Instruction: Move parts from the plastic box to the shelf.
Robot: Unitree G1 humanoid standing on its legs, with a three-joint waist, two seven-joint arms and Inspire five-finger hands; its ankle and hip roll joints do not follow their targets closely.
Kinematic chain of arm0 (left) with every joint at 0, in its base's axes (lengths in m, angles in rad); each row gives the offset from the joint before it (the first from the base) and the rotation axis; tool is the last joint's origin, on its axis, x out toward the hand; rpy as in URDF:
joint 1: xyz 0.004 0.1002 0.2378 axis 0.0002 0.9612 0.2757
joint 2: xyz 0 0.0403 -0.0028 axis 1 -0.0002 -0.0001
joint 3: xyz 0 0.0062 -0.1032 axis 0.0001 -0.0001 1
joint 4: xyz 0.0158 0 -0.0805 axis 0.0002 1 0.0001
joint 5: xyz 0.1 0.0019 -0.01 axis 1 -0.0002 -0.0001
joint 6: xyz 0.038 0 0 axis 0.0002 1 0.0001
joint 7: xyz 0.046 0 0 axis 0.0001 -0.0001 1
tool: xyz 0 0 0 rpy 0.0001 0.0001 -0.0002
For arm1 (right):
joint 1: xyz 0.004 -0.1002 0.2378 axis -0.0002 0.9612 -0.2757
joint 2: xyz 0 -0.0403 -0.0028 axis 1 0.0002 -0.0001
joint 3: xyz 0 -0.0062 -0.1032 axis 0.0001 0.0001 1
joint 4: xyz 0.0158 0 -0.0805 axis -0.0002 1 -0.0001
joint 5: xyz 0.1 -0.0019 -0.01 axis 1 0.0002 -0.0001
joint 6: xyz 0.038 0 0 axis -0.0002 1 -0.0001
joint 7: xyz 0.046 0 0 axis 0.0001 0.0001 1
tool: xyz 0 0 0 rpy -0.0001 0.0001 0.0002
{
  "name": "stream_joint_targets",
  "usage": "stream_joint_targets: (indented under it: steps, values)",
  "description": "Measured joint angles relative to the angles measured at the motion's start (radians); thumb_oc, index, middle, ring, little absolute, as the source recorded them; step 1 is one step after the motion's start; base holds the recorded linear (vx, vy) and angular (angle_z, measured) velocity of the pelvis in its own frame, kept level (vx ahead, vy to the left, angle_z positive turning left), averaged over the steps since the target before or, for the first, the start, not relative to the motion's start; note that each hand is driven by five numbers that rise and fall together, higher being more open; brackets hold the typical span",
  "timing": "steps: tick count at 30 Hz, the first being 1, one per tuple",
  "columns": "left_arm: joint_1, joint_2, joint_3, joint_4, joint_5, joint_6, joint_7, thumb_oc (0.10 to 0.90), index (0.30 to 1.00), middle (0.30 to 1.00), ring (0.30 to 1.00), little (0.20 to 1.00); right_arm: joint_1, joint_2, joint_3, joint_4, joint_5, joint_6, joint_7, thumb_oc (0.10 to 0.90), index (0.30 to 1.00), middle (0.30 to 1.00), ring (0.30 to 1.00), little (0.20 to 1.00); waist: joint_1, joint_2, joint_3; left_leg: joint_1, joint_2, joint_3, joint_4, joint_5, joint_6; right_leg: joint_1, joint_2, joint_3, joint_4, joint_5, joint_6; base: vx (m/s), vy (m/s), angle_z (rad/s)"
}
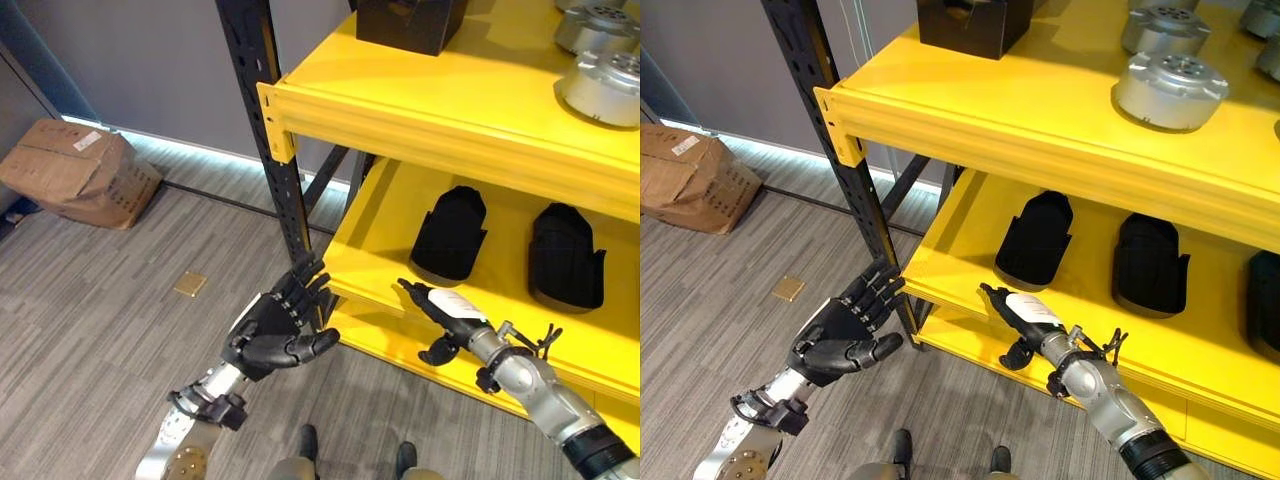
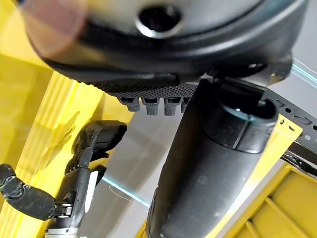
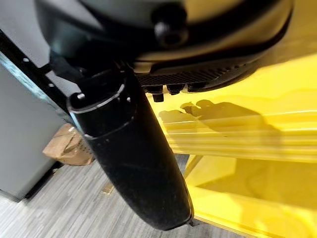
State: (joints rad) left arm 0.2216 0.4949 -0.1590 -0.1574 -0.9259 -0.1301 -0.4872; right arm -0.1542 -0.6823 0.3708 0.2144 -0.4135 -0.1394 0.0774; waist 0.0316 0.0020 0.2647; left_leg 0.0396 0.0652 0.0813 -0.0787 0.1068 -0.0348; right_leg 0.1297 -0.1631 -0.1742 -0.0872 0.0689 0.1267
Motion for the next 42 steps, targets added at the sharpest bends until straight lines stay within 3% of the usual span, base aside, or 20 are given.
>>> stream_joint_targets:
  steps: [42]
  values:
    - [-0.006, 0.0, 0.007, 0.0, 0.008, 0.021, -0.006, 0.9, 1.0, 1.0, 1.0, 1.0, -0.006, 0.009, -0.043, 0.118, -0.015, 0.065, -0.024, 0.9, 1.0, 1.0, 1.0, 1.0, 0.0, -0.012, 0.017, 0.019, 0.001, -0.004, 0.0, 0.001, -0.001, 0.022, 0.002, -0.002, 0.0, -0.005, -0.003, 0.0, 0.0, 0.0]
